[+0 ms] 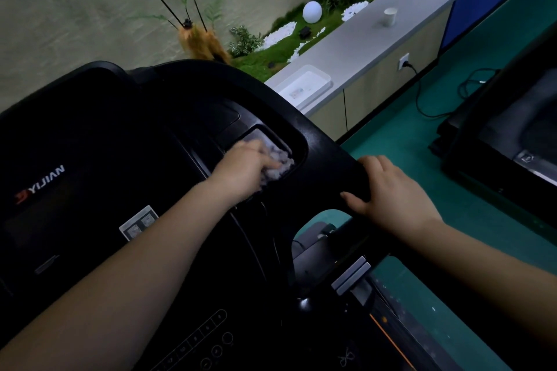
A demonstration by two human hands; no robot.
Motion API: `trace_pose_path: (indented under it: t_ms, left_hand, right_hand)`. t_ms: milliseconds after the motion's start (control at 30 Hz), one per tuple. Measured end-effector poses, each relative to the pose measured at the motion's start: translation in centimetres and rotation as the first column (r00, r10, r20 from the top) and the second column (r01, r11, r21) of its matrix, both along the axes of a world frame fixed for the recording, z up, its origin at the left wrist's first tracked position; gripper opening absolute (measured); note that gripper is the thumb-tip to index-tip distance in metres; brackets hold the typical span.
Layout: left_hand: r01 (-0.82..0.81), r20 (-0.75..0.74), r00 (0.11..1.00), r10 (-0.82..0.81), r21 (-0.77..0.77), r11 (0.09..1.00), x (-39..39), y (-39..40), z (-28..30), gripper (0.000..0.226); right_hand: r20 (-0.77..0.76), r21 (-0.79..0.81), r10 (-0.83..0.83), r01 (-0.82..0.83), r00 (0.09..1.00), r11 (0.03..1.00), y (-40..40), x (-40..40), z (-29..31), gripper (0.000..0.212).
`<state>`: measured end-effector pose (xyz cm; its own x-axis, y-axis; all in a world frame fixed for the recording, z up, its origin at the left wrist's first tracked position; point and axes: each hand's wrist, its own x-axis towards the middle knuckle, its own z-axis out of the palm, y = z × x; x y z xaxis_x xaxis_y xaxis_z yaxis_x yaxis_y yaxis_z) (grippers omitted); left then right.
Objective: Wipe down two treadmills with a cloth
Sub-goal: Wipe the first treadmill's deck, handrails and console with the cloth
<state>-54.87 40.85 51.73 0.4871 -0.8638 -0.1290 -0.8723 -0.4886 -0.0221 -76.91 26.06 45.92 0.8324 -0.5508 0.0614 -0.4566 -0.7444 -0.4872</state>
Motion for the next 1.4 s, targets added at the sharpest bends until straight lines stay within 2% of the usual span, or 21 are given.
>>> trace_pose_path:
  t_ms: [67,167,200,233,267,300,333,367,400,500,600,733,800,900,1100,1167,1233,1267,1333,1400]
  left_hand:
    - [0.052,-0.156,0.987,-0.041,0.066,0.996,0.4,0.3,1.6,0.033]
    - [-0.051,-0.264,0.964,0.021,-0.107,0.993,2.7,0.9,5.8,0.063]
    - [-0.069,-0.239,0.971,0.029,-0.160,0.985,3.7,1.1,7.1,0.066]
    - [-0.039,-0.152,0.988,0.013,-0.170,0.985,4.7,1.2,8.1,0.063]
    - [0.023,-0.004,1.000,-0.024,-0.088,0.996,5.8,1.4,8.9,0.058]
    - [0.072,0.129,0.988,-0.081,0.068,0.995,6.6,1.5,9.2,0.051]
    - [0.095,0.188,0.972,-0.143,0.242,0.966,7.0,1.6,9.2,0.046]
    - [0.100,0.172,0.970,-0.171,0.361,0.927,7.3,1.8,8.8,0.040]
    - [0.100,0.118,0.980,-0.161,0.406,0.908,7.3,1.9,8.3,0.036]
    - [0.156,-0.004,0.986,-0.167,0.381,0.911,6.0,2.1,7.1,0.022]
    - [0.226,-0.066,0.974,-0.218,0.388,0.893,3.1,1.9,5.0,0.020]
    - [0.257,-0.041,0.964,-0.262,0.385,0.886,0.5,1.5,2.2,0.021]
    - [0.219,-0.086,0.976,-0.201,0.374,0.901,1.6,1.6,3.0,0.031]
    - [0.088,-0.061,0.996,-0.070,0.393,0.915,3.7,2.0,4.8,0.048]
    - [0.233,-0.032,0.970,-0.242,0.422,0.876,0.6,1.0,2.3,0.024]
    - [0.179,-0.094,0.983,-0.157,0.319,0.931,0.8,0.9,2.3,0.023]
    - [0.022,-0.207,0.978,-0.002,0.092,0.996,1.4,0.8,2.9,0.021]
    - [-0.066,-0.226,0.972,0.056,-0.034,0.997,1.9,0.7,3.0,0.020]
    - [-0.134,-0.133,0.985,0.108,-0.212,0.968,2.9,0.7,3.4,0.022]
    - [-0.090,0.068,0.992,0.107,-0.220,0.971,3.6,1.0,3.6,0.031]
  right_hand:
    - [-0.001,0.002,0.003,-0.003,1.000,1.000,0.0,0.0,0.1,0.058]
    - [0.001,0.002,0.009,-0.009,1.000,1.000,0.0,0.0,0.1,0.058]
    - [-0.001,0.005,0.007,-0.007,1.000,1.000,0.0,0.0,0.1,0.058]
    - [-0.001,0.005,0.006,-0.006,1.000,1.000,0.0,0.0,0.1,0.058]
    - [0.000,0.005,0.006,-0.006,1.000,1.000,0.0,0.0,0.0,0.058]
    - [0.002,0.002,0.006,-0.006,1.000,1.000,0.0,0.1,0.0,0.058]
    - [0.005,-0.001,0.006,-0.006,1.000,1.000,0.0,0.1,-0.1,0.058]
    - [0.006,-0.004,0.007,-0.007,1.000,1.000,0.0,0.1,-0.1,0.058]
    - [0.007,-0.004,0.009,-0.009,1.000,1.000,-0.1,0.1,0.0,0.058]
    - [0.003,-0.001,0.010,-0.010,1.000,1.000,0.0,0.1,0.0,0.058]
    - [0.003,-0.002,0.009,-0.009,1.000,1.000,-0.1,0.0,-0.1,0.059]
    - [0.005,0.006,0.007,-0.007,1.000,1.000,-0.1,0.0,0.0,0.058]
    - [0.006,0.007,0.010,-0.010,1.000,1.000,-0.1,0.1,0.0,0.059]
    - [0.005,0.008,0.008,-0.008,1.000,1.000,-0.1,0.0,0.0,0.059]
    - [0.012,0.015,0.013,-0.013,1.000,1.000,-0.1,0.0,0.1,0.059]
    - [0.008,0.008,0.012,-0.012,1.000,1.000,-0.1,0.0,0.1,0.059]
    - [0.011,0.006,0.014,-0.015,1.000,1.000,-0.1,0.0,0.1,0.059]
    - [0.013,0.007,0.014,-0.015,1.000,1.000,-0.1,0.0,0.1,0.059]
    - [0.017,0.008,0.013,-0.013,1.000,1.000,-0.1,0.0,0.0,0.058]
    - [0.019,0.012,0.011,-0.011,1.000,1.000,-0.1,0.0,0.0,0.058]
